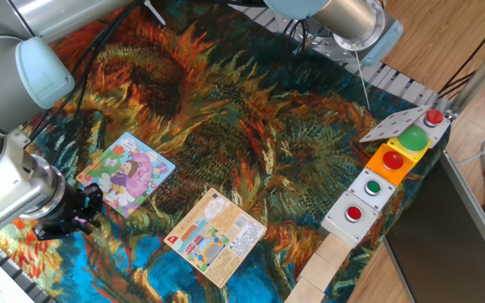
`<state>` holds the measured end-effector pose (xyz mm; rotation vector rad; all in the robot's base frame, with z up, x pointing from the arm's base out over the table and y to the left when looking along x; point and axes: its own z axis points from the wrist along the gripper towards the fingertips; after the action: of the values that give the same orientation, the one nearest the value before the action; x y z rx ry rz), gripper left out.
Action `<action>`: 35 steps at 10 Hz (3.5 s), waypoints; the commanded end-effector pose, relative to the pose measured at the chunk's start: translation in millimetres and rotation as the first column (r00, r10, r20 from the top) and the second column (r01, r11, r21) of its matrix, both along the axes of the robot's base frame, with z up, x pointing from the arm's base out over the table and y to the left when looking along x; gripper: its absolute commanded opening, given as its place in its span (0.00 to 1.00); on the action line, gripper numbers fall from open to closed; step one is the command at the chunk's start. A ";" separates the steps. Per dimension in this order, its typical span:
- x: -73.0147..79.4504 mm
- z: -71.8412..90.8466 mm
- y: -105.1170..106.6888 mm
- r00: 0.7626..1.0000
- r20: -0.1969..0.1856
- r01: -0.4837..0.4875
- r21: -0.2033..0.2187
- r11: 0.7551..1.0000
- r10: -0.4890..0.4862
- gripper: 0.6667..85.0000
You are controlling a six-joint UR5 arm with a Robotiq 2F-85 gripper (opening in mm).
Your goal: Assemble one piece of a puzzle
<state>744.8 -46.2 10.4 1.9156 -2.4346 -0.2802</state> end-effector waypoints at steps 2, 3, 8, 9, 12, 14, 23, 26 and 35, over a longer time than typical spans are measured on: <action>-3.8 0.2 -0.4 1.000 -0.010 0.012 0.019 1.000 -0.012 0.27; -4.6 -0.7 -1.5 1.000 -0.010 0.012 0.024 1.000 -0.011 0.27; -5.8 -1.5 -3.6 1.000 -0.011 0.010 0.024 1.000 -0.010 0.28; -5.6 -1.9 -3.2 1.000 -0.011 0.010 0.024 1.000 -0.010 0.28; -4.1 -3.4 -4.6 1.000 -0.007 0.006 0.022 1.000 -0.006 0.28; -3.9 -4.4 -5.7 1.000 -0.007 0.004 0.022 1.000 -0.004 0.28; -2.3 -4.1 -6.1 1.000 0.000 0.002 0.024 1.000 -0.002 0.11; -2.3 -3.4 -6.3 1.000 0.001 0.004 0.024 1.000 -0.004 0.06; -2.8 -0.1 -3.2 1.000 0.003 0.018 0.030 0.999 -0.018 0.45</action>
<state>740.4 -51.2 8.5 1.9103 -2.4495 -0.3080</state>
